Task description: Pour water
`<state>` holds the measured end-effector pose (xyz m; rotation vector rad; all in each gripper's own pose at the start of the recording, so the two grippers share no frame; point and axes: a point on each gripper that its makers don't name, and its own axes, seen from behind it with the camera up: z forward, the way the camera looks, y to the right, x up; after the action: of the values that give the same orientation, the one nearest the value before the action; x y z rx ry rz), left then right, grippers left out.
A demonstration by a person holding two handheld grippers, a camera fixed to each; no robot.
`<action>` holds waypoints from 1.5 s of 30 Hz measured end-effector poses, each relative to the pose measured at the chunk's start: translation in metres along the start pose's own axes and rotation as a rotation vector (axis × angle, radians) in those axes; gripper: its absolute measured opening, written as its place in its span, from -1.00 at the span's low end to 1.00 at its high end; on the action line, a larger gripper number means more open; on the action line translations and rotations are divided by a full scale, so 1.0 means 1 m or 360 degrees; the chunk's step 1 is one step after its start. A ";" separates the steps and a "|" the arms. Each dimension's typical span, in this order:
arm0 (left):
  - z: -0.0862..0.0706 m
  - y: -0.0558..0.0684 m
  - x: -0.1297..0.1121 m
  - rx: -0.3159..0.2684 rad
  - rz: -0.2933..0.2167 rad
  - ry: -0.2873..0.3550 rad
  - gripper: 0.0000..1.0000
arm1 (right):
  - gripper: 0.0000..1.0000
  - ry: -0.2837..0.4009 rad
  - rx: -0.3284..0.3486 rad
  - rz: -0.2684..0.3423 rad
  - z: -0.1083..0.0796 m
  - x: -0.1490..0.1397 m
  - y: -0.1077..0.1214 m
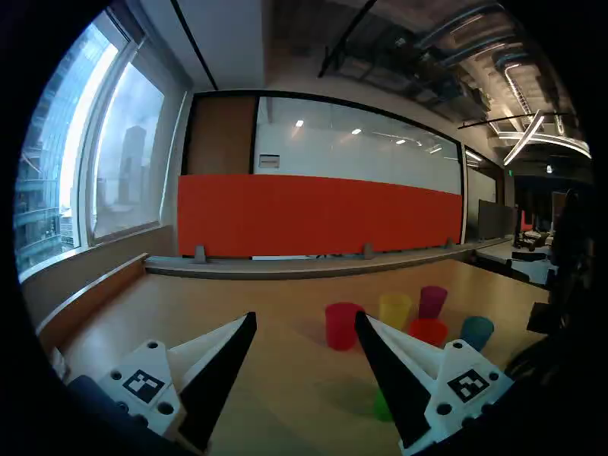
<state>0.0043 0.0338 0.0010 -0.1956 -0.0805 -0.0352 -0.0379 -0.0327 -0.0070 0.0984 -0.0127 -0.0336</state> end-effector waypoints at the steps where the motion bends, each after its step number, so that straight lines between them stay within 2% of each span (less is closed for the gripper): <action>1: 0.000 -0.001 0.002 0.0014 -0.0004 0.0019 0.92 | 1.00 0.0016 -0.0018 0.0008 -0.001 0.002 0.001; 6: -0.005 -0.005 0.011 0.0092 -0.0012 0.0102 0.92 | 1.00 0.0083 -0.0094 0.0058 -0.005 0.008 0.007; 11: -0.008 -0.007 0.013 0.0153 0.0007 0.0143 0.92 | 1.00 0.0118 -0.0143 0.0090 -0.008 0.009 0.012; 23: -0.014 -0.018 0.017 0.0312 0.0122 0.0195 0.92 | 1.00 0.0125 -0.0183 0.0116 -0.019 0.011 0.022; 30: -0.013 -0.020 0.010 0.0351 0.0187 0.0199 0.92 | 1.00 0.0127 -0.0225 0.0120 -0.027 0.017 0.033; 38: -0.011 -0.023 -0.009 0.0357 0.0142 0.0185 0.92 | 1.00 0.0128 -0.0265 0.0123 -0.032 0.022 0.042; 45: -0.008 -0.026 -0.024 0.0353 0.0098 0.0165 0.92 | 1.00 0.0111 -0.0269 0.0105 -0.033 0.020 0.040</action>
<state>-0.0203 0.0073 -0.0040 0.0257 0.0253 0.0251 -0.0156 0.0096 -0.0355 -0.0696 0.0564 0.0344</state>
